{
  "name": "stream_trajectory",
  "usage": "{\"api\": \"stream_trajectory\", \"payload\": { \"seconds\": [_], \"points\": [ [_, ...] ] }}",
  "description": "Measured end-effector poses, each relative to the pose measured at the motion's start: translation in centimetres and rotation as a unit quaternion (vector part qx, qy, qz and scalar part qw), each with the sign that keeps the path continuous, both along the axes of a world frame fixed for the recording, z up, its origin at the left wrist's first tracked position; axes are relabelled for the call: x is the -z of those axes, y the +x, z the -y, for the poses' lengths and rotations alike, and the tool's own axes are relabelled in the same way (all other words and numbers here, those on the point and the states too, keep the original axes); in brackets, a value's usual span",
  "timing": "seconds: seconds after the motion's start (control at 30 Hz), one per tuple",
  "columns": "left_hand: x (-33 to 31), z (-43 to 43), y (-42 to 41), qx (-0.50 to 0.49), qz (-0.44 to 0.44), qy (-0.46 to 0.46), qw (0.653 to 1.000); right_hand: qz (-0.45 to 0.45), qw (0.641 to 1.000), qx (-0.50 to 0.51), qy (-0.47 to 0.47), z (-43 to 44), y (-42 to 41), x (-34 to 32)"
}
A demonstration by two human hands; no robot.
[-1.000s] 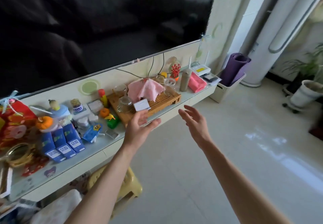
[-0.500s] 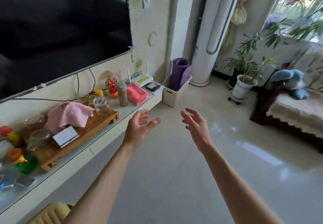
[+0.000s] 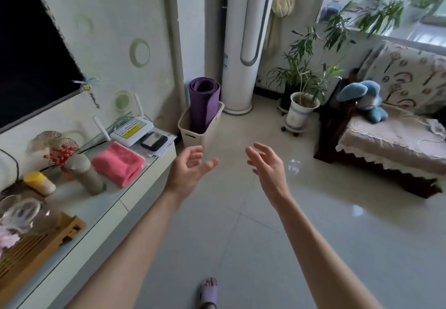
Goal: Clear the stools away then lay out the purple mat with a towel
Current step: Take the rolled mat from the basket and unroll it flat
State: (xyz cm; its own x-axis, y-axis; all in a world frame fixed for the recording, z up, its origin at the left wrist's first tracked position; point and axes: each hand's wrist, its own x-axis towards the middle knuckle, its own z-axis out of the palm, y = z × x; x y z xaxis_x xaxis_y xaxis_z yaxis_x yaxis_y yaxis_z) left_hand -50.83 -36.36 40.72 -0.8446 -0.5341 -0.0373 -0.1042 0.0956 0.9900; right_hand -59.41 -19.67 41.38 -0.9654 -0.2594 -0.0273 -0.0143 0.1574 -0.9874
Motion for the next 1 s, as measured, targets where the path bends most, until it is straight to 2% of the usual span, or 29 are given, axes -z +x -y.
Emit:
{"api": "stream_trajectory", "payload": {
  "seconds": [0.43,0.77,1.0],
  "points": [
    [0.5,10.1,-26.8,0.01,0.018,0.029,0.999,0.024,1.0,-0.002,0.02,9.9,-26.5,1.1],
    [3.9,17.4,-49.1,-0.068,0.036,0.052,0.996,0.041,0.996,-0.066,0.042,19.0,-51.1,2.5],
    [4.8,22.7,-59.4,-0.123,0.062,0.071,0.988,0.067,0.986,-0.134,0.069,25.6,-63.2,4.1]
  ]
}}
